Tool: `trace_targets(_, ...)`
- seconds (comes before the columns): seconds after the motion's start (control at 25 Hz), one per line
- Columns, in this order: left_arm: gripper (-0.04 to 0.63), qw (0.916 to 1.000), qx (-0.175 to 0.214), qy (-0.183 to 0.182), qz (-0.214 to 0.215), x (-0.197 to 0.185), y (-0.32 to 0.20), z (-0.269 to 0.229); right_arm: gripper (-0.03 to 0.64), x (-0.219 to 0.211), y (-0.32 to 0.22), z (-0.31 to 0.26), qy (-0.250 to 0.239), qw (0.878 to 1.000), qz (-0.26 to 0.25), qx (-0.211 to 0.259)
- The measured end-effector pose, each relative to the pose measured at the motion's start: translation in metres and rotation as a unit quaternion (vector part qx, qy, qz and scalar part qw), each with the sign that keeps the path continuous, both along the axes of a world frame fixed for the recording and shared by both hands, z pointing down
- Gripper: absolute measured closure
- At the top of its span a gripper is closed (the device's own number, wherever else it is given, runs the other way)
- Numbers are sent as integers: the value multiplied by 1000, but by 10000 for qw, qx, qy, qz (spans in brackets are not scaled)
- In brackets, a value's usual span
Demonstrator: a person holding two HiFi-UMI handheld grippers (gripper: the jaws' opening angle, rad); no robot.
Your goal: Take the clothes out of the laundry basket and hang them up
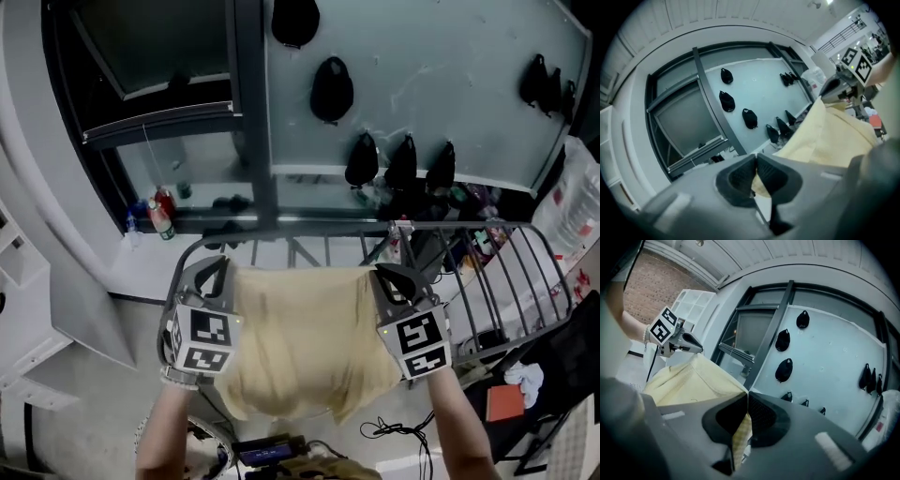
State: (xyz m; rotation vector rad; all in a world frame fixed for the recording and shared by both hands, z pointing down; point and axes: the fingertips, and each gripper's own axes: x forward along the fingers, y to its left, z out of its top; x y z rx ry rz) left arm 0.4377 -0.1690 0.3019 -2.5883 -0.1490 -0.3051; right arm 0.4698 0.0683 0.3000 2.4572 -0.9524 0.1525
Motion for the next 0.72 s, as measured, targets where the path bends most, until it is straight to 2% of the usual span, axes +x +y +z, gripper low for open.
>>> trace_targets(0.24,591,9999,-56,-97,74,81,-43,1,606,80,-43,0,-23,9997,98,-241)
trace_targets(0.36,591,9999,-78,-80,95,117,-61,-1,606,118,-60,-2,-59,9996,206,-192)
trace_targets(0.72,591,9999,18,39,127,210,-100,-8,606,217,-102,-9,-50,9986,452,-279)
